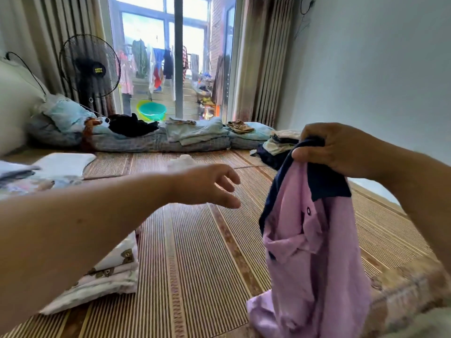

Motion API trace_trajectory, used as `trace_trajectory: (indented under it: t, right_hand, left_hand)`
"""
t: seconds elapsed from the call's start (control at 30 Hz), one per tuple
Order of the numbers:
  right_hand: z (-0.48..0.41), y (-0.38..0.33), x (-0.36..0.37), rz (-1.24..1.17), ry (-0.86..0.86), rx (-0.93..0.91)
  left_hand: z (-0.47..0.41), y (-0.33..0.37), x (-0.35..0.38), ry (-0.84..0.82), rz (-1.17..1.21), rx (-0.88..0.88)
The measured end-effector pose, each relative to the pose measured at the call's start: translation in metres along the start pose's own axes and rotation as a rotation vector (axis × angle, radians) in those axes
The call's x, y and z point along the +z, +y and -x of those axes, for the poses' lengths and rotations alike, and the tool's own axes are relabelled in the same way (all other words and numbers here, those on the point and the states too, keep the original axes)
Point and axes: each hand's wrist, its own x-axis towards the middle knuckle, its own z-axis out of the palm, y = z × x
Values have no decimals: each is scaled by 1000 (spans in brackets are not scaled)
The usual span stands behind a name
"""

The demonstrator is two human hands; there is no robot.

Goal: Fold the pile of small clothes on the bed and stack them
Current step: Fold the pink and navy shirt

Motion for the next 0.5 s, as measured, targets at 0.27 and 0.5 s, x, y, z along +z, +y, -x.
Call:
trace_trajectory:
  t: [0.27, 0.5]
  right_hand:
    - [12, -2, -30, 16, 31, -33]
    - [26, 16, -35, 174, 138, 61]
  left_hand:
    - [-39, 31, 77, -22, 164, -55]
    - [-18, 20, 40, 321, 826, -57]
